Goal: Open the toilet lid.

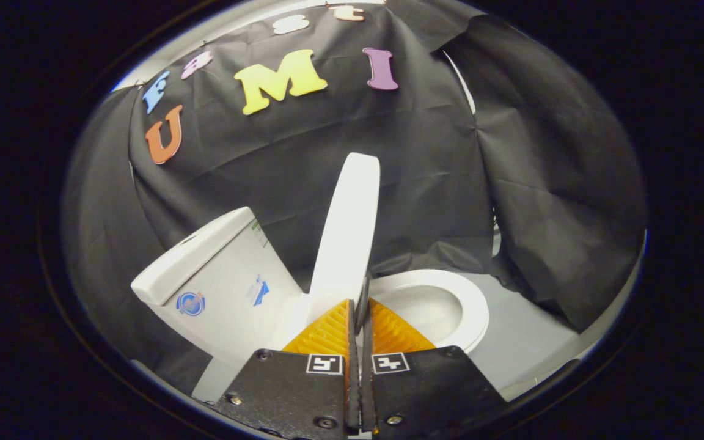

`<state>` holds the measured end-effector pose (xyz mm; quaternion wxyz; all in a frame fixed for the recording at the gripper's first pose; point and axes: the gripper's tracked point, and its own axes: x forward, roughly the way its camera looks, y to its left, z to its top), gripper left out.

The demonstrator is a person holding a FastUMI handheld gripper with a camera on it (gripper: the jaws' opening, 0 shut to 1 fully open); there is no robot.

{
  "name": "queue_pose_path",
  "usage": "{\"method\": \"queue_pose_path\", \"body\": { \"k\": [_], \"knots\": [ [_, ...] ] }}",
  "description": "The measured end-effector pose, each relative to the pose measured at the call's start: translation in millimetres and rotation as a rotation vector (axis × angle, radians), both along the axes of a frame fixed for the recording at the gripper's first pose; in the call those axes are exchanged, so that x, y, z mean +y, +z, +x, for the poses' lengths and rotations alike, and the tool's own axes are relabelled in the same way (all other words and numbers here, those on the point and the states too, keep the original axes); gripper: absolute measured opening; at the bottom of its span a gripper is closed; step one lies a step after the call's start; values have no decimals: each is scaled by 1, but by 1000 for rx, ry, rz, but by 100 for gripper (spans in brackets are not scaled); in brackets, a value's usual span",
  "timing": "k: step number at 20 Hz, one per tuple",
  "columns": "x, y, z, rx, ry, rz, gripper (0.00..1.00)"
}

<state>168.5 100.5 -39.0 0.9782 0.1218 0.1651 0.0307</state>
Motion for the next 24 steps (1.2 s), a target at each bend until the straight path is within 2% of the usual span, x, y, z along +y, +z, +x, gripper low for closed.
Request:
{"method": "queue_pose_path", "body": {
  "k": [10,24],
  "knots": [
    [38,15,-3,-57,20,-134,7],
    [85,28,-6,-94,57,-225,8]
  ]
}}
